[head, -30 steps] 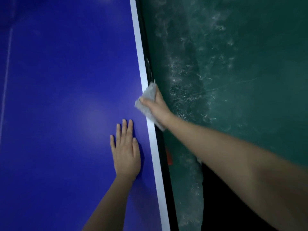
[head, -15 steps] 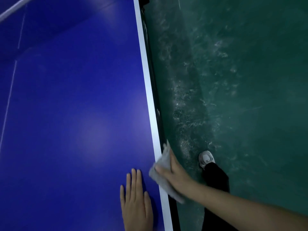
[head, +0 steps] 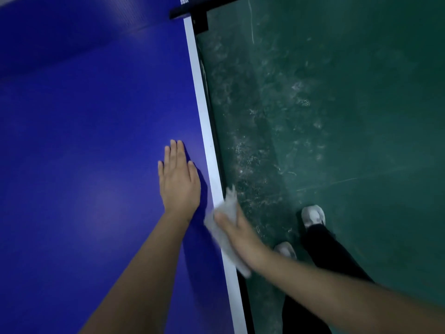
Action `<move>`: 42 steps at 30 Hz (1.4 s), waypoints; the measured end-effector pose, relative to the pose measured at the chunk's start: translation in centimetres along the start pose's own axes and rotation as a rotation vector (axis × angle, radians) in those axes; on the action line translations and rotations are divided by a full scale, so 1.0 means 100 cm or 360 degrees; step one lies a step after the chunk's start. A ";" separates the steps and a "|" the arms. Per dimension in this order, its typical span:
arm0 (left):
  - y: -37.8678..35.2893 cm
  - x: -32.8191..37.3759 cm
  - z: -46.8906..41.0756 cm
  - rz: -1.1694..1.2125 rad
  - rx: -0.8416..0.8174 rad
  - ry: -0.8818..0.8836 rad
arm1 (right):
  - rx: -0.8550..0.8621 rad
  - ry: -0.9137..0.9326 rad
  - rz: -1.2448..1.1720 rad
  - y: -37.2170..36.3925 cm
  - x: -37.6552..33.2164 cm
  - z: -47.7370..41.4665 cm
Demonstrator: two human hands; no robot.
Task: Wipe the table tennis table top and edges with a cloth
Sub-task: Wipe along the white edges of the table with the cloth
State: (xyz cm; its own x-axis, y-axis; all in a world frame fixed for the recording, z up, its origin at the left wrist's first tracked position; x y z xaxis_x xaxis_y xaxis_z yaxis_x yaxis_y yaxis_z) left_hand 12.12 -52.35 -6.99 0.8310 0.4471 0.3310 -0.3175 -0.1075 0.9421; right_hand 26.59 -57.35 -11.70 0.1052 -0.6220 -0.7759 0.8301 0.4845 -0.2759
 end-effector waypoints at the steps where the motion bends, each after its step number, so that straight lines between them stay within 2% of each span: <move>1: -0.001 0.000 -0.011 -0.0016 0.0011 -0.0009 | -0.0023 -0.0047 0.0010 0.000 0.012 0.014; 4: -0.002 0.001 -0.042 -0.0031 0.0018 -0.0025 | -0.0063 -0.0125 -0.0007 0.001 0.025 0.026; 6: -0.001 0.003 -0.059 -0.0031 0.0014 -0.0037 | -0.0101 -0.0119 0.0018 0.001 0.009 0.012; 9: -0.002 0.006 -0.083 -0.0060 0.0089 -0.0031 | -0.0123 0.0016 0.0031 0.005 -0.042 -0.048; 12: -0.003 0.006 -0.106 -0.0108 0.0184 -0.0004 | -0.0026 0.0155 0.0121 0.017 -0.114 -0.143; 15: -0.004 0.005 -0.132 -0.0127 0.0207 0.0007 | 0.0025 0.0155 0.0131 0.023 -0.179 -0.221; 17: -0.003 0.004 -0.151 -0.0153 0.0209 0.0026 | 0.0007 0.0179 0.0119 0.022 -0.199 -0.242; 20: 0.000 0.005 -0.185 -0.0147 0.0189 0.0086 | 0.0044 0.0212 0.0060 0.024 -0.184 -0.224; 25: 0.007 0.005 -0.232 -0.0111 0.0196 0.0134 | -0.0266 -0.0050 0.0002 0.021 -0.108 -0.147; 28: 0.007 0.006 -0.233 -0.0116 0.0182 0.0143 | -0.0359 -0.0142 0.0029 0.026 -0.095 -0.145; 32: 0.006 0.007 -0.236 -0.0119 0.0155 0.0168 | -0.0256 -0.0042 0.0017 0.029 -0.136 -0.200; 36: 0.008 0.009 -0.236 -0.0116 0.0123 0.0181 | -0.0125 0.0210 0.0014 0.033 -0.201 -0.279; 42: 0.009 0.007 -0.237 -0.0175 0.0083 0.0166 | -0.0055 0.0220 0.0119 0.038 -0.258 -0.343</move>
State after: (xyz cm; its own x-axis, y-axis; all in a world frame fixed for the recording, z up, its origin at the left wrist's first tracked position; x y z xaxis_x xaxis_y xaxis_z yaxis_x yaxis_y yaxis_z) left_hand 1.56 -31.07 -7.21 0.8066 0.5482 0.2211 -0.2008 -0.0977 0.9747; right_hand 8.27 -18.34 -12.15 0.0873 -0.4940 -0.8651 0.8032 0.5486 -0.2322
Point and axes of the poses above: each hand's wrist, its own z-axis away from the middle knuckle, its own y-axis out of the back of the hand, x = y × z, the point moved 5 cm from there along -z, towards the middle knuckle, and after that the axes turned 4 degrees about -y, right-handed, at the moved point
